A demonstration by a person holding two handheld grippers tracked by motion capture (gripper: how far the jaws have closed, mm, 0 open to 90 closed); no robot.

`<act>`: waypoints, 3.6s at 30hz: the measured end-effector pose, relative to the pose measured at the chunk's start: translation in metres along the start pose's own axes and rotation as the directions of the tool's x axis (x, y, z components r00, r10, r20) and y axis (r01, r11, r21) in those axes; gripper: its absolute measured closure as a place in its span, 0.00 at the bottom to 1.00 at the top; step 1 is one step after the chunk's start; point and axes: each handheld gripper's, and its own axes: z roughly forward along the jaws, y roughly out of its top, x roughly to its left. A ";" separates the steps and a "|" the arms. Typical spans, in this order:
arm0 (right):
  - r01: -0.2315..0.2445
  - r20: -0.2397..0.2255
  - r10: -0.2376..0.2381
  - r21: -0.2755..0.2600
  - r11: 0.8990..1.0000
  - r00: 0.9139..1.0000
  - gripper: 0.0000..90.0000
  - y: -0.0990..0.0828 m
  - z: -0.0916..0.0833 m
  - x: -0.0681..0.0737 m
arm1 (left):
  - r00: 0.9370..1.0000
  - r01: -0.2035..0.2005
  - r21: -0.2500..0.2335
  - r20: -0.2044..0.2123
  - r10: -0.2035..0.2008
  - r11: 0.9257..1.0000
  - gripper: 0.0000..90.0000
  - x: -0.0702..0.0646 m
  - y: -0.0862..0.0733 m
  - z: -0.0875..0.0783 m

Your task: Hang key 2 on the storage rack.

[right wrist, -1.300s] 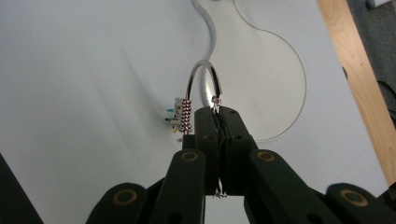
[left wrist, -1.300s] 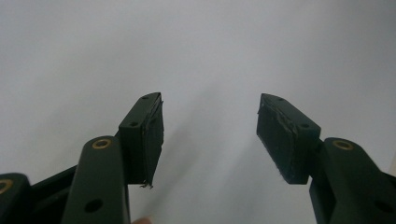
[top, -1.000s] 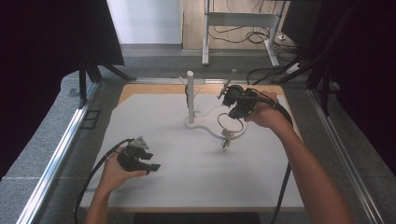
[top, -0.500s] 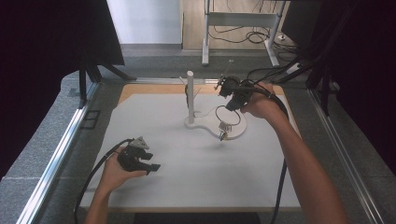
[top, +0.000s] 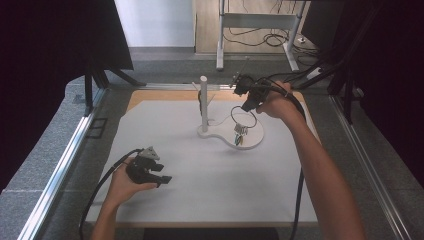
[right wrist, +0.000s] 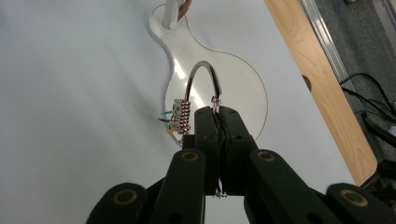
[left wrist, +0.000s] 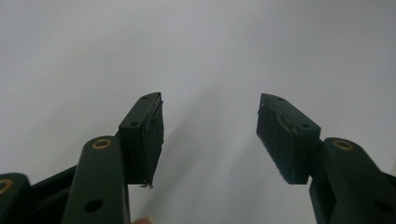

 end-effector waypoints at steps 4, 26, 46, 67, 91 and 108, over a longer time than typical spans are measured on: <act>-0.015 0.005 0.015 -0.003 1.000 1.000 0.98 0.004 0.001 -0.007 | 1.000 -0.002 0.002 0.001 0.002 1.000 0.47 0.000 0.000 0.000; -0.068 0.034 0.067 0.011 0.998 0.997 0.98 0.035 0.021 -0.035 | 1.000 -0.001 0.000 0.008 0.001 1.000 0.47 0.001 0.000 0.001; -0.085 0.034 0.085 0.000 0.996 0.996 0.98 0.059 0.037 -0.045 | 1.000 0.002 -0.005 0.022 -0.002 1.000 0.47 0.003 0.000 0.002; -0.076 0.043 0.078 -0.029 0.997 0.996 0.98 0.081 0.049 -0.042 | 1.000 0.012 -0.010 0.028 -0.012 1.000 0.46 0.004 0.001 0.001; -0.079 -0.025 0.078 -0.069 0.994 0.997 0.98 0.086 0.061 -0.019 | 1.000 0.007 -0.009 0.020 -0.007 1.000 0.46 0.001 0.000 0.001; -0.083 -0.076 0.079 -0.051 0.995 0.994 0.97 0.081 0.090 -0.010 | 1.000 -0.003 0.000 0.011 0.003 1.000 0.46 0.000 -0.001 0.000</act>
